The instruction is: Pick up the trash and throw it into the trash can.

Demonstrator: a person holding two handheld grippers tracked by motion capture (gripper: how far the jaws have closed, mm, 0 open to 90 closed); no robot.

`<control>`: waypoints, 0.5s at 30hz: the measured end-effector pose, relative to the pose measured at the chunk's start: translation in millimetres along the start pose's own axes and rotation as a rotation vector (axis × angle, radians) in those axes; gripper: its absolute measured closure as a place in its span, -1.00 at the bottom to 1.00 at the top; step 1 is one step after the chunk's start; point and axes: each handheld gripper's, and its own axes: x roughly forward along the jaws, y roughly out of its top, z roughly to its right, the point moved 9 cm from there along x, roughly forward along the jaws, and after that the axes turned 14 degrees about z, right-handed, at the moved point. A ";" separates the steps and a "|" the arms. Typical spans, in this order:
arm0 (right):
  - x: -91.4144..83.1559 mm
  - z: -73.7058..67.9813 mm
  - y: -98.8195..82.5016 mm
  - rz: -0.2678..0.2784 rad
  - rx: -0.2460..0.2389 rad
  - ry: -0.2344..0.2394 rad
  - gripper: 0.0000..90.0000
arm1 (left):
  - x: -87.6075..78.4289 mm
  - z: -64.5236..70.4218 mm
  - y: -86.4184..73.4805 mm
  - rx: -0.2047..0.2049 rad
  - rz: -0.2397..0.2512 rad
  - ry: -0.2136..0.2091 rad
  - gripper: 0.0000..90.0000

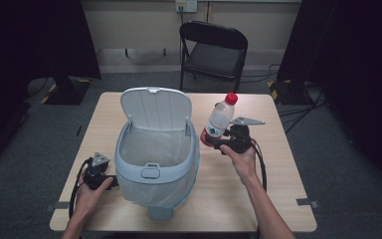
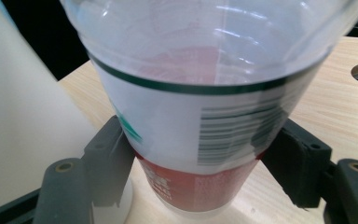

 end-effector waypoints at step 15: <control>-43.8 -14.3 11.0 0.055 -0.008 0.021 -0.37 | 0.1 0.0 0.0 0.000 0.001 0.001 -0.70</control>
